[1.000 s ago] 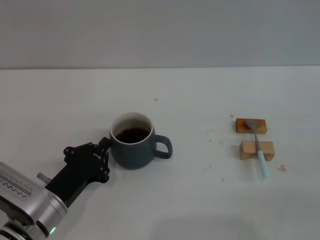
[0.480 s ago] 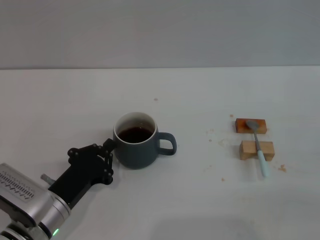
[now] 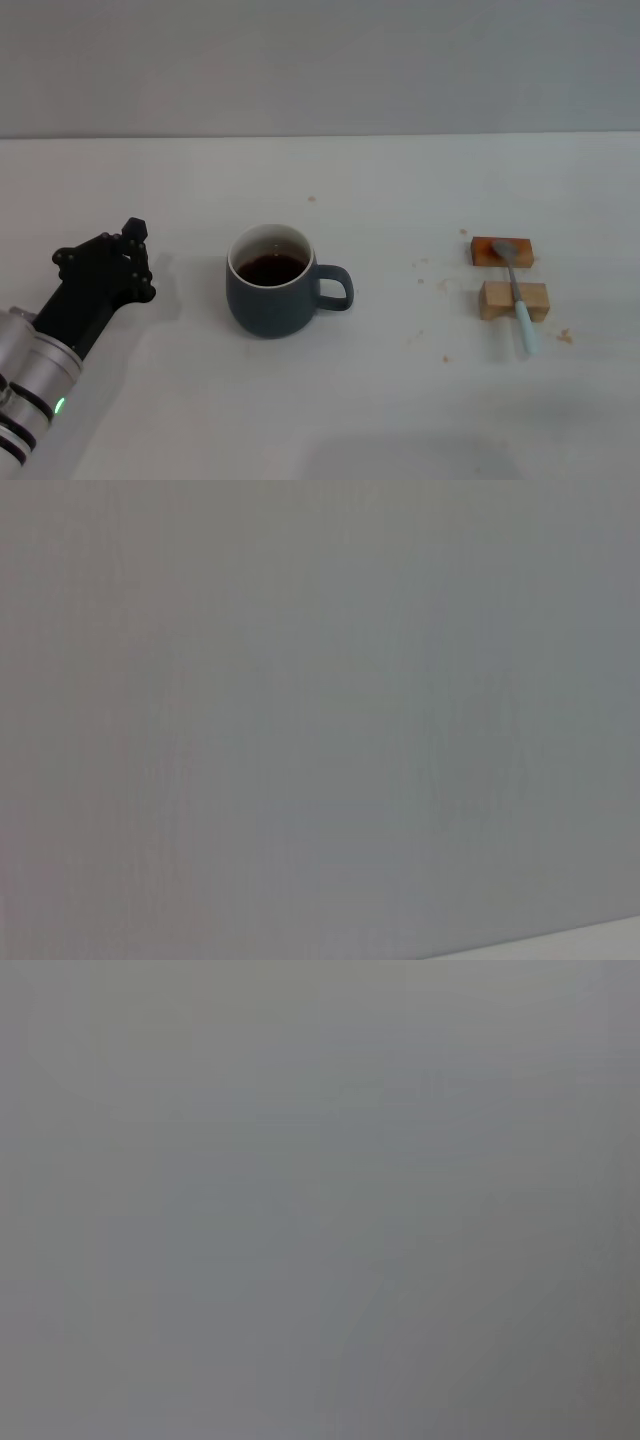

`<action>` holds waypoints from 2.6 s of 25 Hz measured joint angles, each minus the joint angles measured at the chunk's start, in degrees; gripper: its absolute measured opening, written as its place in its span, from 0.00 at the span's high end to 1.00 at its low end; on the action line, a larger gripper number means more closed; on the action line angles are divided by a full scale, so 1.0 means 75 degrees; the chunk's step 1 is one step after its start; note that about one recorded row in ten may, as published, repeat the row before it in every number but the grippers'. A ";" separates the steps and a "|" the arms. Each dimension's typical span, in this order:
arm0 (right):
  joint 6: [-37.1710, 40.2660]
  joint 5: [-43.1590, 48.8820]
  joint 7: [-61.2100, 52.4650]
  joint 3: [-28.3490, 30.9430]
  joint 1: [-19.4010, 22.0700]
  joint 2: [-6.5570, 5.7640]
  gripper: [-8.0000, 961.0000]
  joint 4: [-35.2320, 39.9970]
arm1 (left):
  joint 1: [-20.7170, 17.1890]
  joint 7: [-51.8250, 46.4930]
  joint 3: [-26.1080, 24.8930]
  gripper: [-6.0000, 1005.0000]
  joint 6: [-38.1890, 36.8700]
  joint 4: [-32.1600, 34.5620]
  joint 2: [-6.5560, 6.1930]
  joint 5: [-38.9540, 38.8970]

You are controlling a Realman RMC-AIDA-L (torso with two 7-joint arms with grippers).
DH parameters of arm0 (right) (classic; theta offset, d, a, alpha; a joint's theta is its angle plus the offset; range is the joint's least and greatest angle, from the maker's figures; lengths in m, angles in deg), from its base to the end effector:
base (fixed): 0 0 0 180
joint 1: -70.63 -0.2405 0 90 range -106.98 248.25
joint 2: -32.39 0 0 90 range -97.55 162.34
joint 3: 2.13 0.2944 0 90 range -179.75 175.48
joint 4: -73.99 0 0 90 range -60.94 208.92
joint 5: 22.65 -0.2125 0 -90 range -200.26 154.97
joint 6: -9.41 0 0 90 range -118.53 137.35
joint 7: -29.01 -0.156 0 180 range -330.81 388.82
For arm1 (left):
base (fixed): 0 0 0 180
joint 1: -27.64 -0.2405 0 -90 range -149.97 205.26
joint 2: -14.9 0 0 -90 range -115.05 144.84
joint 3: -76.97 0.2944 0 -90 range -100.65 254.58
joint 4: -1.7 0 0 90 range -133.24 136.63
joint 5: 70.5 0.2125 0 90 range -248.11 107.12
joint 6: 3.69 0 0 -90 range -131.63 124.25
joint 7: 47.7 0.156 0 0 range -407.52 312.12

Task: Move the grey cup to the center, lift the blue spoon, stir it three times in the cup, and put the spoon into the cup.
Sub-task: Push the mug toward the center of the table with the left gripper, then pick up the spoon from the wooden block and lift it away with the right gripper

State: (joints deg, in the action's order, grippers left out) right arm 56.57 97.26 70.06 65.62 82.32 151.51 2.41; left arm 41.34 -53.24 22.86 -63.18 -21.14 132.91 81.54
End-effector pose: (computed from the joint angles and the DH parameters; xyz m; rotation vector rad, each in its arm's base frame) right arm 0.3453 0.2696 0.0488 -1.1000 0.5950 0.4500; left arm -0.3559 0.3104 -0.0725 -1.8050 -0.5262 -0.6443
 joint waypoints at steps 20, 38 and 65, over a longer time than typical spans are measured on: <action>0.1607 -0.0438 -0.0187 -0.3503 0.0582 -0.0039 0.25 -0.0334 | 0.0300 0.0151 -0.1825 1.00 0.0079 0.0163 -0.0033 0.0040; 0.1785 -0.1065 -0.0890 -0.4531 -0.0122 -0.0065 0.25 0.0971 | 0.0290 0.0349 -0.1889 1.00 0.0014 0.0155 -0.0045 0.0049; 0.0902 -0.1117 -0.0986 -0.4933 -0.0257 -0.0266 0.25 0.1387 | 0.0201 0.0352 -0.1832 1.00 -0.0005 0.0103 -0.0028 0.0065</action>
State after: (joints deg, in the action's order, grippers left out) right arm 63.33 88.88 62.66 28.62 80.39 149.51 12.81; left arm 42.84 -50.60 9.12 -63.22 -20.37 132.70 82.02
